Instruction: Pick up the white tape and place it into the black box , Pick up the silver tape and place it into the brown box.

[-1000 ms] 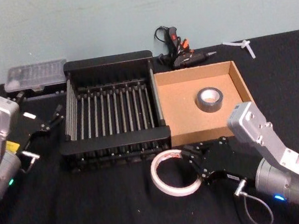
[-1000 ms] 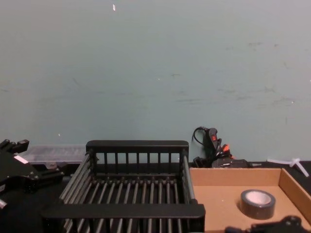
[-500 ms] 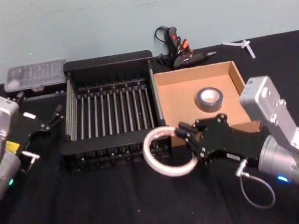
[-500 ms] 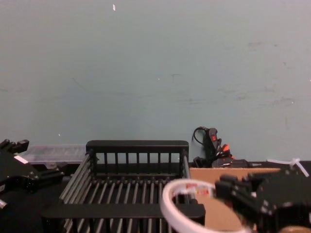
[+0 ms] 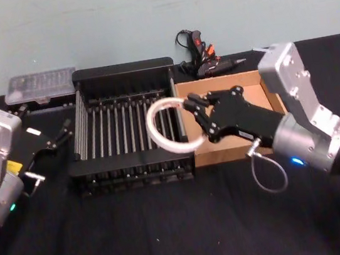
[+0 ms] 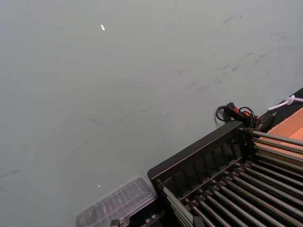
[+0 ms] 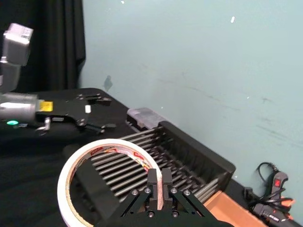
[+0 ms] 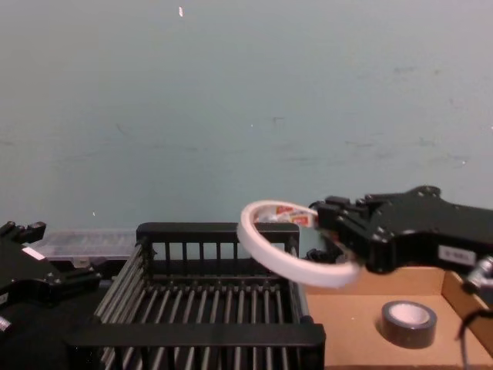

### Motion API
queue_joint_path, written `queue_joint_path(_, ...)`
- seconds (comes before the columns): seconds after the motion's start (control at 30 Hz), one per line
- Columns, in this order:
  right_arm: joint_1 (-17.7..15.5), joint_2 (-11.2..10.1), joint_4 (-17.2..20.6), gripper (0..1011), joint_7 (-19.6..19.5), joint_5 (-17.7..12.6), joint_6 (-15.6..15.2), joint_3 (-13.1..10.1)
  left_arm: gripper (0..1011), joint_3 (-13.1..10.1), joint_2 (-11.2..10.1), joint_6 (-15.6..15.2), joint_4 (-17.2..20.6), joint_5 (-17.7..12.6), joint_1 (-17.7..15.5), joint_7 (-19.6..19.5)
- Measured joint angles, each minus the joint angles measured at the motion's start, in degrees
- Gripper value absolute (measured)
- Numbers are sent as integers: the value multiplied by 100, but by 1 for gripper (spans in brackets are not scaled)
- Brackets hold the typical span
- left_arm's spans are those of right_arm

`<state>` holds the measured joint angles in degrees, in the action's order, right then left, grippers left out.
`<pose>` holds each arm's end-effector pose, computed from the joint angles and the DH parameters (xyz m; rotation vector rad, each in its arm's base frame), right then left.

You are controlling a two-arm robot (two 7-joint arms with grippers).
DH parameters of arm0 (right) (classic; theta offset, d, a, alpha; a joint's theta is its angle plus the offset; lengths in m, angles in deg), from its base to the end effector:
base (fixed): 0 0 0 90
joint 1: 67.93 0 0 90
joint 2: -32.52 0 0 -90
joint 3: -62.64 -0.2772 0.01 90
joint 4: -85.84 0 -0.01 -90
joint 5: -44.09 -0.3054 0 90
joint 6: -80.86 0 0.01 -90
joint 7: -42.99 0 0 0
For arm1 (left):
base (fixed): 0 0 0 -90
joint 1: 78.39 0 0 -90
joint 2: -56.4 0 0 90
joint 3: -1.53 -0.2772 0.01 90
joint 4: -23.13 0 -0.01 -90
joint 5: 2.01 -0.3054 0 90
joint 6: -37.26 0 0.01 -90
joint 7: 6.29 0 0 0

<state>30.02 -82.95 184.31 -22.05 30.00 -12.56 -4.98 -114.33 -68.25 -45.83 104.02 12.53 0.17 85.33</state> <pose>0.3337 0.0076 -0.2268 -0.1323 -0.1845 -0.7321 0.3528 0.0764 -0.2913 0.3046 -0.2853 1.2481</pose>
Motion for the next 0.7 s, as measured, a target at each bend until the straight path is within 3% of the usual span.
queue_joint_path(0.47,948,792,-1113,68,-435,352,49,228,1001,0,0,0,0,0,0,0)
queue_joint_path(0.5,1089,941,-1348,68,-519,427,55,257,1001,0,0,0,0,0,0,0)
queue_joint_path(0.7,1421,1289,-1938,67,-655,608,108,324,1001,0,0,0,0,0,0,0)
